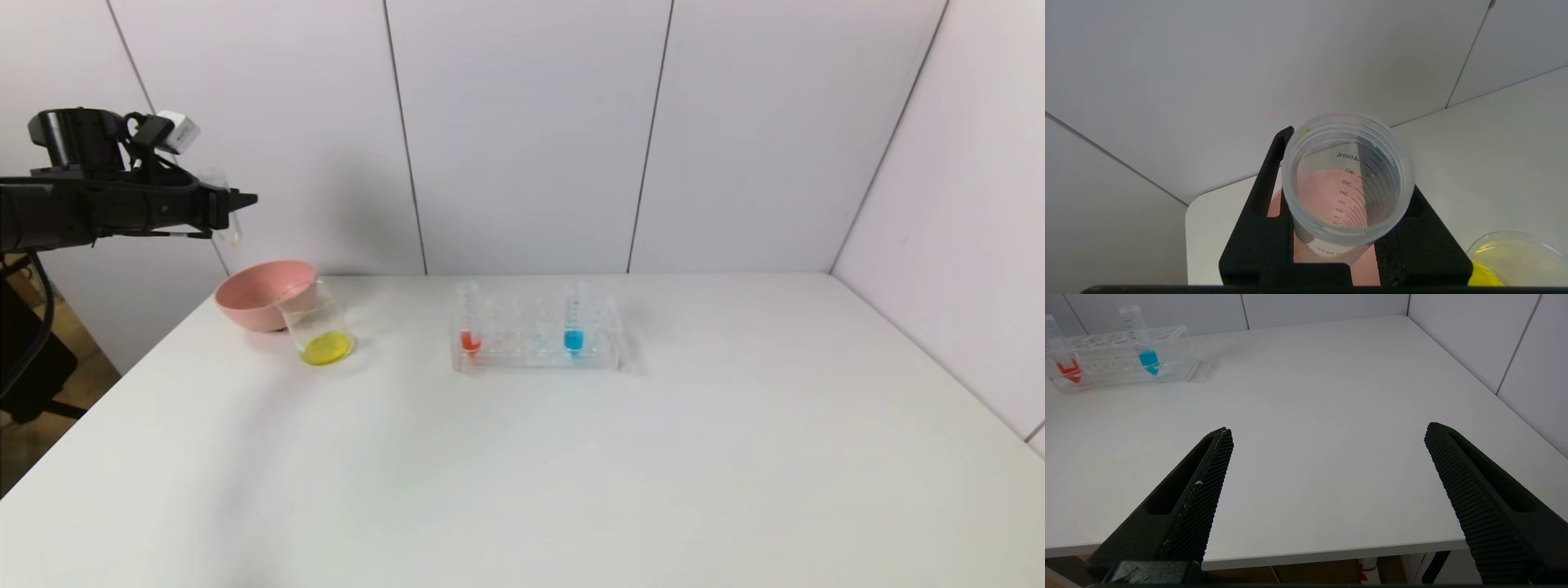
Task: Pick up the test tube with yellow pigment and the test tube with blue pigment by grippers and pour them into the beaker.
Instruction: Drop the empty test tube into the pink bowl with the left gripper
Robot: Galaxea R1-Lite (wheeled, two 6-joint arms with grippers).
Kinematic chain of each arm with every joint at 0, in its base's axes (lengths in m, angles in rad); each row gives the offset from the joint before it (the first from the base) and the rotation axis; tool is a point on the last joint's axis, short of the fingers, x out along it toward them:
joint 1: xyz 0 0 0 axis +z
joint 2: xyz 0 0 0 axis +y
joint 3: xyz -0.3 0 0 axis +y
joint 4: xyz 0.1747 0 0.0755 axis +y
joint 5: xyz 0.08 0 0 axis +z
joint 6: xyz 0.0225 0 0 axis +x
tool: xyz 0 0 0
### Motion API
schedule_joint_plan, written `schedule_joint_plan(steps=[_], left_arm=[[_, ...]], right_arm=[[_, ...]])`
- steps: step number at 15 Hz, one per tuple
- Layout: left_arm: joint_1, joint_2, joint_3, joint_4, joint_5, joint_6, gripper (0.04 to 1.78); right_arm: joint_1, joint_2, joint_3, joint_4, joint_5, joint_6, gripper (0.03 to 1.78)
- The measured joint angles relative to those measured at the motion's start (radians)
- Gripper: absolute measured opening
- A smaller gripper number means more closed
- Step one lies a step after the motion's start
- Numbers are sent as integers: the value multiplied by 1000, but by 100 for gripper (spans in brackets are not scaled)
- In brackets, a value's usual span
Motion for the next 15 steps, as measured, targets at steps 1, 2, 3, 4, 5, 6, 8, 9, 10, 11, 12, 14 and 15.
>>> schedule_joint_plan(steps=[1, 2, 3, 4, 5, 6, 8, 9, 10, 11, 12, 14, 15], left_arm=[[-3, 6, 13, -50, 0, -25, 54], [-8, 13, 29, -108, 0, -61, 54], [-14, 20, 49, -171, 1, -99, 54], [-21, 27, 73, -237, 4, -141, 54], [-24, 34, 91, -288, 5, -169, 54], [-26, 39, 104, -315, 6, -176, 54], [-26, 44, 126, -319, 7, -177, 54], [-26, 45, 138, -320, 8, -175, 54], [-26, 44, 149, -318, 7, -165, 54], [-26, 43, 160, -319, 7, -165, 54], [-24, 41, 175, -320, 6, -164, 54], [-23, 35, 204, -320, 7, -165, 54], [-24, 30, 221, -320, 7, -164, 54]], right_arm=[[0, 0, 0, 0, 0, 0, 171], [0, 0, 0, 0, 0, 0, 171], [0, 0, 0, 0, 0, 0, 171], [0, 0, 0, 0, 0, 0, 171], [0, 0, 0, 0, 0, 0, 171], [0, 0, 0, 0, 0, 0, 171], [0, 0, 0, 0, 0, 0, 171], [0, 0, 0, 0, 0, 0, 171], [0, 0, 0, 0, 0, 0, 171], [0, 0, 0, 0, 0, 0, 171], [0, 0, 0, 0, 0, 0, 171], [0, 0, 0, 0, 0, 0, 171], [0, 0, 0, 0, 0, 0, 171]])
